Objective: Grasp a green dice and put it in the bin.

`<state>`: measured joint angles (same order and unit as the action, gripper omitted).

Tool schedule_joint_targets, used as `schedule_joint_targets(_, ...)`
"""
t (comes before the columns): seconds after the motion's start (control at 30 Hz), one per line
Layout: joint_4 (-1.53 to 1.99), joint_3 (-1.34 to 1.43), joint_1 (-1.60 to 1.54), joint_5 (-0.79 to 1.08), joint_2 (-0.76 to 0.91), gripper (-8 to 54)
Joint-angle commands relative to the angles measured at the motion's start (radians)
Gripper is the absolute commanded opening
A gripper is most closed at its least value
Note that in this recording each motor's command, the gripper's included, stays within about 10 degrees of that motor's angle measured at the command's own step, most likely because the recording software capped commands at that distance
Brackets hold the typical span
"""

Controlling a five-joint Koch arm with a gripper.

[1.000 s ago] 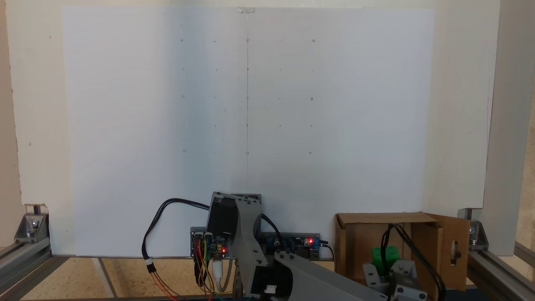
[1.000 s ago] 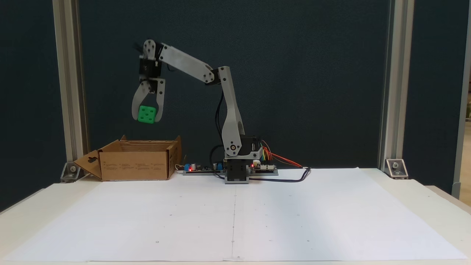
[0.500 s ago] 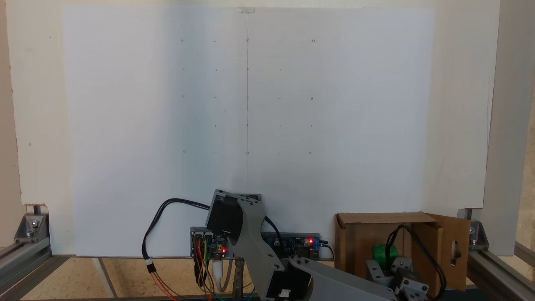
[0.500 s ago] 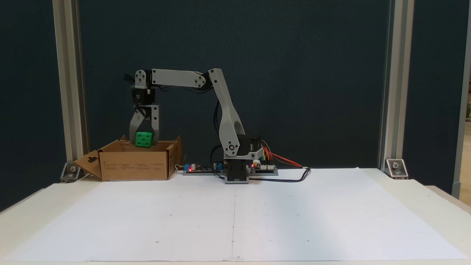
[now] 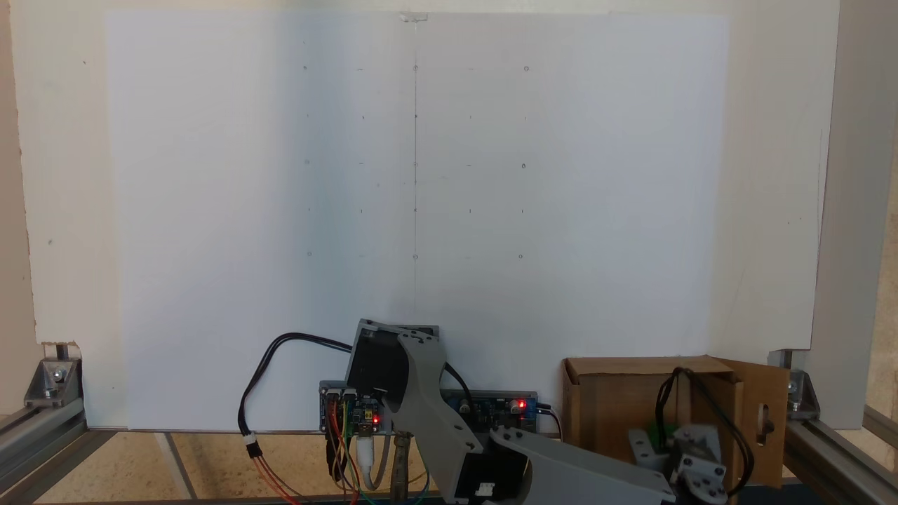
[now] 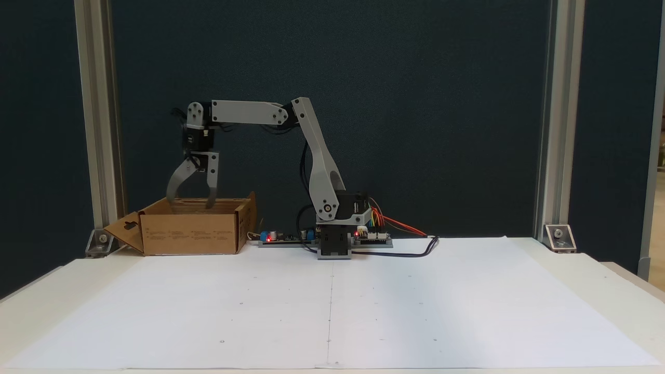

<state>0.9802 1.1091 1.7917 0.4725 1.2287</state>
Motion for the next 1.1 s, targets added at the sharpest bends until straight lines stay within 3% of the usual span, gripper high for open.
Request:
schedule_joint_targets(0.0,-0.012,-0.044,-0.124,-0.132,0.110,41.0)
schedule_joint_targets(0.27,-0.178,-0.044,-0.678,-0.472,0.383,42.1)
schedule_joint_targets(0.53,-0.212,0.014,-1.259,-0.500,0.518,44.6)
schedule_joint_targets(0.77,-0.456,0.344,-1.724,-0.500,0.687,44.6)
schedule_joint_targets(1.07,-0.865,1.000,-1.770,-0.483,0.936,44.5)
